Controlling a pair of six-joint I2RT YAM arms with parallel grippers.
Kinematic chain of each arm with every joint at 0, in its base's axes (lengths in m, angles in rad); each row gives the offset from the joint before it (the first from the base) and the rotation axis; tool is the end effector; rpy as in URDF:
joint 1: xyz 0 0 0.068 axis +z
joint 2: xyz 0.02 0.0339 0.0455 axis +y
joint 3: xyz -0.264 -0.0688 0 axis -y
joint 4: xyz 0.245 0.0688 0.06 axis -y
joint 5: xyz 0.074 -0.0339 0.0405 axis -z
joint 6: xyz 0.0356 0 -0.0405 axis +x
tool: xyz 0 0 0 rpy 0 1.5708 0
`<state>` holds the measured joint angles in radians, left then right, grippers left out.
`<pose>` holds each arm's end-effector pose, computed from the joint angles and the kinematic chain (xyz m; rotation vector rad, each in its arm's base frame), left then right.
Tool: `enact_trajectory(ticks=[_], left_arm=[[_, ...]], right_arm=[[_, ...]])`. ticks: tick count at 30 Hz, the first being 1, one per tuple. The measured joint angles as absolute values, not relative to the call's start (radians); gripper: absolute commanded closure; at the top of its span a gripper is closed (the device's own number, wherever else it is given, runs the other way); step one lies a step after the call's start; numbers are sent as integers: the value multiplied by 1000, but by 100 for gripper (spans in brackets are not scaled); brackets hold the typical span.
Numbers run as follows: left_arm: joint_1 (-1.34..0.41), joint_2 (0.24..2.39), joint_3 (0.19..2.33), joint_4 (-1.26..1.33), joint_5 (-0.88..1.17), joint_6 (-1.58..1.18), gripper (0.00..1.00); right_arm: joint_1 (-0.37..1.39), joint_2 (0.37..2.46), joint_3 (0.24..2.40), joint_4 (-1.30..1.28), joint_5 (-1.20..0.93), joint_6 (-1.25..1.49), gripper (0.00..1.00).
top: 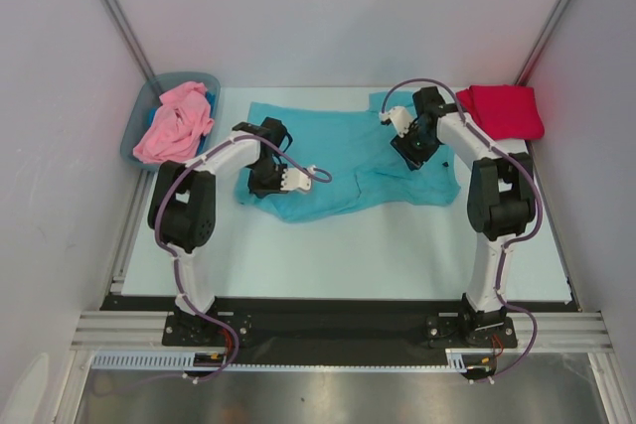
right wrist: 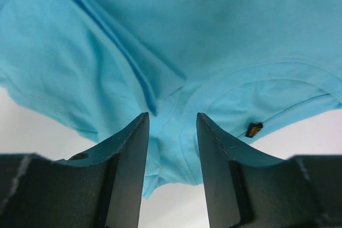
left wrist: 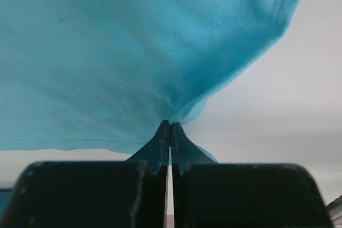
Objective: Fold and stack the t-shirts
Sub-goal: Flatten the tshirt out
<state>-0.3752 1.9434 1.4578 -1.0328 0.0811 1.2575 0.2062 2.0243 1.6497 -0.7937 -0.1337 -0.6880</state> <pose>0.3400 -0.1370 0.1888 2.2309 2.0924 -0.0780 0.4184 0.0924 0.2165 -1.2092 2.4359 0.0444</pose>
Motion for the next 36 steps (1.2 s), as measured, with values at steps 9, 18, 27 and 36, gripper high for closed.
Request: enact_trajectory(ticks=[9, 18, 27, 36], left_arm=[[-375, 1949, 1470, -1033, 78, 1258, 100], [-375, 1954, 1481, -1034, 78, 1258, 100], [-375, 1954, 1481, -1034, 78, 1257, 100], [-376, 1954, 1481, -1035, 78, 1257, 100]], right_arm=[[211, 2024, 1649, -863, -212, -689, 54], [203, 2024, 1631, -882, -226, -691, 54], [196, 2045, 1631, -876, -229, -690, 53], [196, 2083, 1632, -858, -245, -681, 58]])
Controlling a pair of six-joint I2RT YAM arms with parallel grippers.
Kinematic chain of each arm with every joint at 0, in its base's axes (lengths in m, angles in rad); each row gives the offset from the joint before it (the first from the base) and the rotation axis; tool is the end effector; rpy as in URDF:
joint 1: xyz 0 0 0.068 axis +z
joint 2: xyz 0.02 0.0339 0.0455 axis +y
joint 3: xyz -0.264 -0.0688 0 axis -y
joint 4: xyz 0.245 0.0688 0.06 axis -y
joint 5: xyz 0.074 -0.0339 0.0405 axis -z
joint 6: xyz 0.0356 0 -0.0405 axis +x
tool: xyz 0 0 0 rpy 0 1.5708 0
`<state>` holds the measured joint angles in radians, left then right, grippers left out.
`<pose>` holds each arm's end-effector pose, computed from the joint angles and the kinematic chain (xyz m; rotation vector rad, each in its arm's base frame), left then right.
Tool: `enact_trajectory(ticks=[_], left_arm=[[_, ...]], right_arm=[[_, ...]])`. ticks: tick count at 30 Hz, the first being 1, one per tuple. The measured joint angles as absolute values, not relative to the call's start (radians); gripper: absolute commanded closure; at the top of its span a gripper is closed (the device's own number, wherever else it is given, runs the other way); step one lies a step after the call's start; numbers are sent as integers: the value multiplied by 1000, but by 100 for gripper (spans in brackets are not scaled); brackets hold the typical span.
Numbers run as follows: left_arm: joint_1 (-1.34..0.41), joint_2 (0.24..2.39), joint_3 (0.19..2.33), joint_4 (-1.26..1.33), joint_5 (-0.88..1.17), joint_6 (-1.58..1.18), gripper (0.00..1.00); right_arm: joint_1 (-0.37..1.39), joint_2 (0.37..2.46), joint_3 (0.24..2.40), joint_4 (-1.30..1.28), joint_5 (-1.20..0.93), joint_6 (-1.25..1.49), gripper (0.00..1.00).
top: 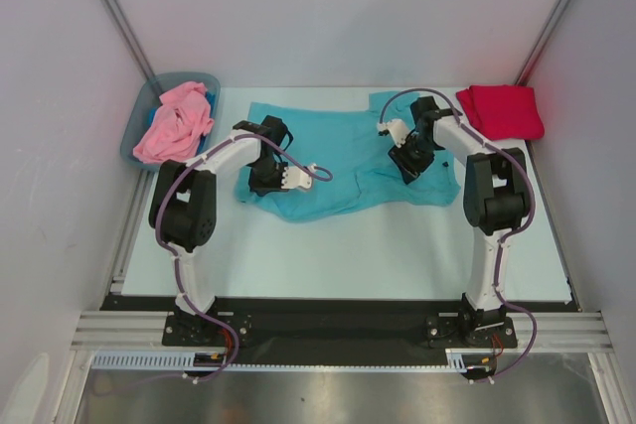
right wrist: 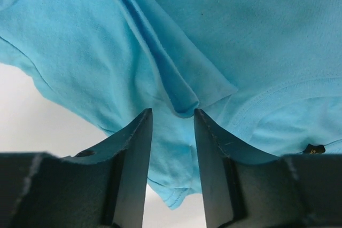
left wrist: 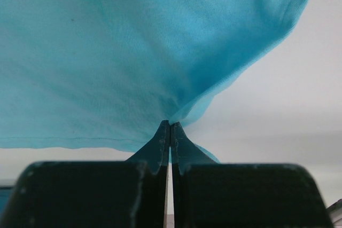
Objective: Fold and stack the t-shirts
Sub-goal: Flatten the tshirt out
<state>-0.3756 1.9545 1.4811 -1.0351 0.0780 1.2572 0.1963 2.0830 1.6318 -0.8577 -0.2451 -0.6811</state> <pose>0.3442 -0.1387 0.1907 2.2260 2.0870 -0.0671 0.4143 0.0912 0.1859 -1.2389 2.5329 0.2480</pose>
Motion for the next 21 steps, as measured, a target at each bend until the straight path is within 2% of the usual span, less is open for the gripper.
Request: enact_trajectory(ticks=[5, 9, 12, 21], left_arm=[[-376, 1954, 1481, -1036, 74, 1257, 100], [-376, 1954, 1481, -1039, 74, 1257, 100], [-376, 1954, 1481, -1043, 73, 1258, 100], [-376, 1954, 1481, -1077, 53, 1268, 100]], right_arm=[[196, 2087, 1639, -855, -246, -680, 72], [197, 2087, 1652, -852, -245, -680, 91], [200, 2087, 1652, -847, -244, -680, 98], [210, 2087, 1670, -847, -214, -689, 100]])
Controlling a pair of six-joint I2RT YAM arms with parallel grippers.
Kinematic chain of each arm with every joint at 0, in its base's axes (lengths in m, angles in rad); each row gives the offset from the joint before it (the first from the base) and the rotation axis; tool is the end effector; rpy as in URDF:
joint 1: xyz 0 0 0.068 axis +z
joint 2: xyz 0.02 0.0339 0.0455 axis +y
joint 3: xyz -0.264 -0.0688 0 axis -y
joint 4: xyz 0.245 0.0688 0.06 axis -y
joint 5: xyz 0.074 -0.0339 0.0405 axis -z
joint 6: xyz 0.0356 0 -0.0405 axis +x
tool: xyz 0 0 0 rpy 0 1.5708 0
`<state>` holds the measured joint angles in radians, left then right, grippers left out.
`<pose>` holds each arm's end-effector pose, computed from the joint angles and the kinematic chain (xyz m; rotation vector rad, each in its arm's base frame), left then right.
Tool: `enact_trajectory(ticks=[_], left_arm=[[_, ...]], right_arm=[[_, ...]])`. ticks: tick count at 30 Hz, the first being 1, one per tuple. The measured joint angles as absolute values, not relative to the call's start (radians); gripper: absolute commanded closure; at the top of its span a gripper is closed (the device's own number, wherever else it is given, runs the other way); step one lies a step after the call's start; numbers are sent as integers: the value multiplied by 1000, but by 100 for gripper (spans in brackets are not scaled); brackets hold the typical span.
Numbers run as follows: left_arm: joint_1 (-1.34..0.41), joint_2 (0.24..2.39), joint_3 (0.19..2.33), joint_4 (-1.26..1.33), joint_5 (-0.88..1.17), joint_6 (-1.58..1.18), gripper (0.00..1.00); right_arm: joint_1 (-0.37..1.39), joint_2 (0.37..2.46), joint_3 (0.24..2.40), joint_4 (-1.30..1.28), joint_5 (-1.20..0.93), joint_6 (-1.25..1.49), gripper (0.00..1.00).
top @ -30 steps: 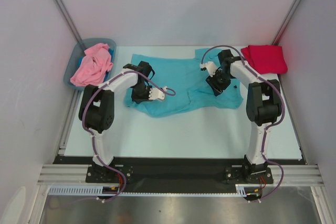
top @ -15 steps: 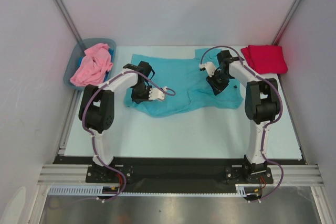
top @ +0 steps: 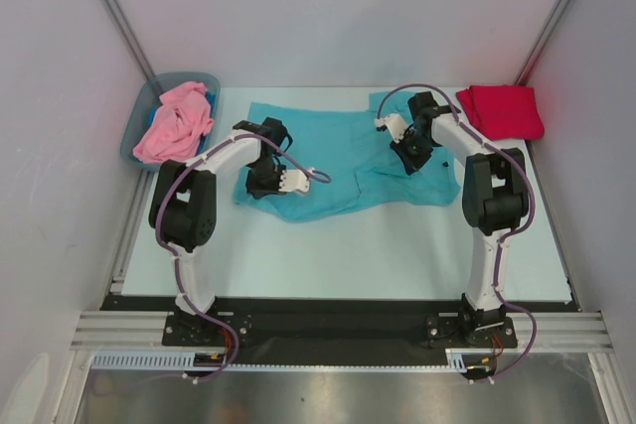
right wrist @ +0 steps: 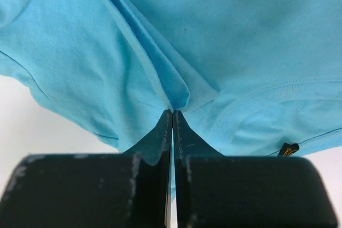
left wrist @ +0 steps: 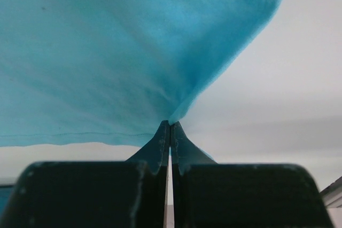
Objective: Fold and stack the t-shirts
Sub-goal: Flatten the tshirt out
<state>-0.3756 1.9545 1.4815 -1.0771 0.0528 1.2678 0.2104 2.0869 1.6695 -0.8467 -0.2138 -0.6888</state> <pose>0.3403 -0.1362 0.1906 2.2704 2.1101 -0.0600 0.4203 0.0975 0.1949 -1.2533 2.4909 0.1886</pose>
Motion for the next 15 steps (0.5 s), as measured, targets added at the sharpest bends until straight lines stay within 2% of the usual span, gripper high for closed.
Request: enact_trajectory(ticks=[11, 13, 14, 15], left_arm=[[-369, 1954, 1451, -1126, 4, 1312, 99], [-369, 1954, 1449, -1133, -3, 1318, 94], [-368, 1954, 1449, -1136, -8, 1320, 88], [-366, 1954, 1449, -1137, -14, 1322, 85]], right_arm=[[215, 2087, 1670, -847, -207, -689, 100], [216, 2087, 1670, -847, -206, -689, 100], [217, 2087, 1670, -847, -205, -689, 100], [218, 2087, 1670, -847, -203, -689, 100]])
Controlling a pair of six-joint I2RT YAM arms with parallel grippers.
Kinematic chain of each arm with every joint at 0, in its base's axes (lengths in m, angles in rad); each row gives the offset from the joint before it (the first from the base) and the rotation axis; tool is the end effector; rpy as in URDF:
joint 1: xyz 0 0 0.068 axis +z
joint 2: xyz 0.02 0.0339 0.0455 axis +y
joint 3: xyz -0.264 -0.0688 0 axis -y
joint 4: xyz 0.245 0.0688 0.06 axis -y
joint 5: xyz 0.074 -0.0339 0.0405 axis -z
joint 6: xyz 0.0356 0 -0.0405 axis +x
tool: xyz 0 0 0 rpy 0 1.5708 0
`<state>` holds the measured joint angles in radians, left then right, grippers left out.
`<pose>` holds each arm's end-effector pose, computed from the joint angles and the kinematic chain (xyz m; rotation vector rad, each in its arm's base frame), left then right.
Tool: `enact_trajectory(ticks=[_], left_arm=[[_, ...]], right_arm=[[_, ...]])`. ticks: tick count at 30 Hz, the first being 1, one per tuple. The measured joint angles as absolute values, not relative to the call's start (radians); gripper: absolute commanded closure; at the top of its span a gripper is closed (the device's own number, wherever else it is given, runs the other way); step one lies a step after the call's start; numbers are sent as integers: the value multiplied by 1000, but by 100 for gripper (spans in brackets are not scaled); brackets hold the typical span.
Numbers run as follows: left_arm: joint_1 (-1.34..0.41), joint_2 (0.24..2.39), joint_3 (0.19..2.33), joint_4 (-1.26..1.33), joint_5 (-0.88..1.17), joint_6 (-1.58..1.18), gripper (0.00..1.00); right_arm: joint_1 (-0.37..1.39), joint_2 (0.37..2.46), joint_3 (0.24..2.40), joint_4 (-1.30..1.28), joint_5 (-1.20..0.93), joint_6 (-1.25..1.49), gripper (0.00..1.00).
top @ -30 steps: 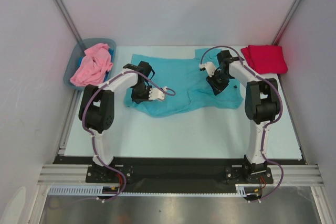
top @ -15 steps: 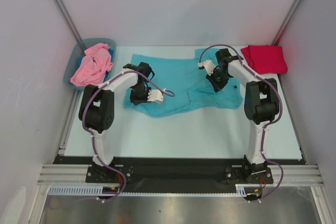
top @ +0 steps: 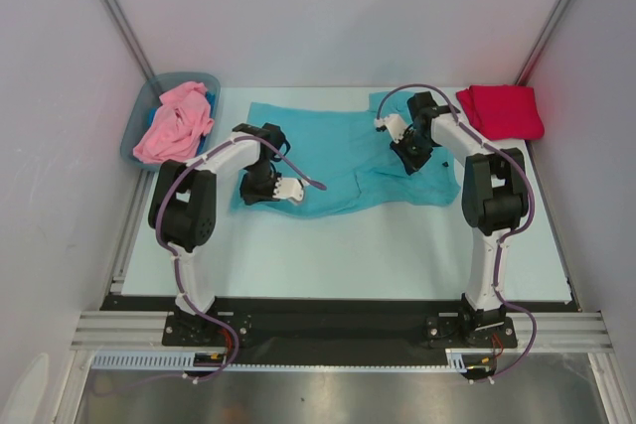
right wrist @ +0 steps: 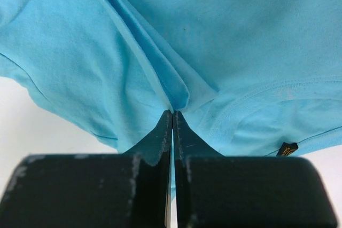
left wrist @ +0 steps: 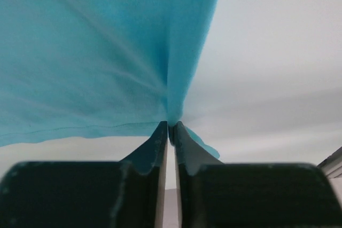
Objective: Fold and stack the t-shirts
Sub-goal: Flatten the tshirt out
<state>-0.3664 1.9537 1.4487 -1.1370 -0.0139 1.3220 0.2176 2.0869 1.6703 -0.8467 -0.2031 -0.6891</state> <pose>0.3309 -0.1265 0.1830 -2.2965 -2.0401 0.0313 0.4198 0.1002 0.1951 -1.2620 2.4897 0.1755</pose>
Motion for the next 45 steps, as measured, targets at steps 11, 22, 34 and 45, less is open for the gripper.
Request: enact_trajectory(ticks=[11, 22, 34, 45], left_arm=[[-358, 1954, 1441, -1151, -49, 1337, 59], [-358, 1952, 1406, -1195, -45, 1336, 62], [-358, 1825, 1231, -1123, 12, 1301, 65], [-319, 1766, 1080, -890, 11, 1240, 66]], right_arm=[[221, 2087, 1670, -846, -195, -689, 100], [221, 2087, 1678, -839, -181, -693, 100], [220, 2087, 1693, -838, -166, -699, 99], [220, 2087, 1724, -839, -164, -700, 98]])
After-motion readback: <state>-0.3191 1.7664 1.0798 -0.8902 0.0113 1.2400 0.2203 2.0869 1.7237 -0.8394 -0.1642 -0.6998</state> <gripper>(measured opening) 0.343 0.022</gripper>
